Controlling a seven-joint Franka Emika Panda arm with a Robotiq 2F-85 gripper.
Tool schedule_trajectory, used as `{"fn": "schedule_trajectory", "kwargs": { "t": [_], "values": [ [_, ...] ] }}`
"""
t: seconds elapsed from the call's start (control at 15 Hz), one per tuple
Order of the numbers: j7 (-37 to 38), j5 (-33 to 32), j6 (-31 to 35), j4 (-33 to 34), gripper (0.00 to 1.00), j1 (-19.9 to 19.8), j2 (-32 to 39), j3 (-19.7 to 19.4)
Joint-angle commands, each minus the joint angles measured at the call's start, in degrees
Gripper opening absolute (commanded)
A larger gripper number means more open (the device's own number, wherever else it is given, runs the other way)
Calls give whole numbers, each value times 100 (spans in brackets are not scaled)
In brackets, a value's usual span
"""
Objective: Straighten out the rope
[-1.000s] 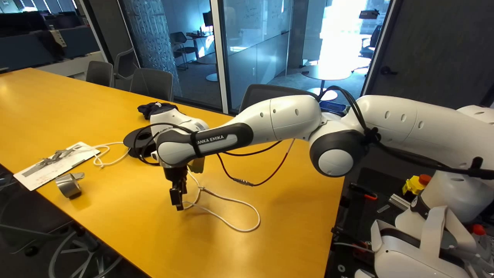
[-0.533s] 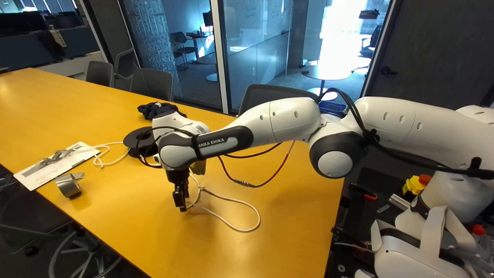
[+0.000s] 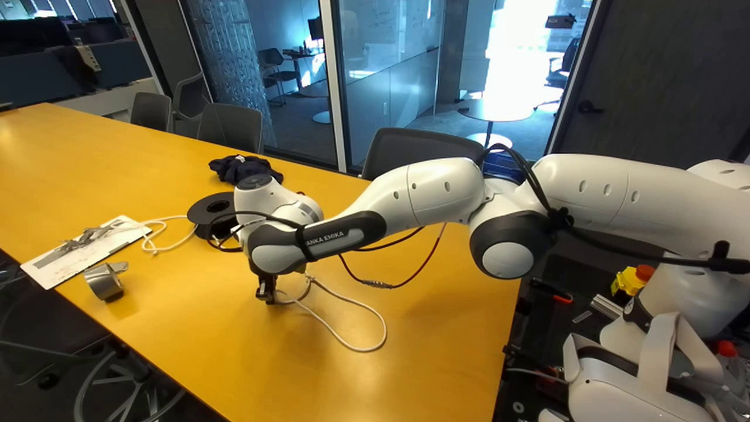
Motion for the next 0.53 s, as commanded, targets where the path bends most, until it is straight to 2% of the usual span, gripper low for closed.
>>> {"fn": "schedule_trajectory", "kwargs": {
  "t": [0.0,0.07,0.27,0.47],
  "values": [
    [589,-471,712,237,2,213,258,-438],
    [763,-595,873,244,0,262,291,-560],
    [1130,-861,992,184,3,371,304,-806],
    [706,-737,255,-47,6,365,26,-557]
  ]
}}
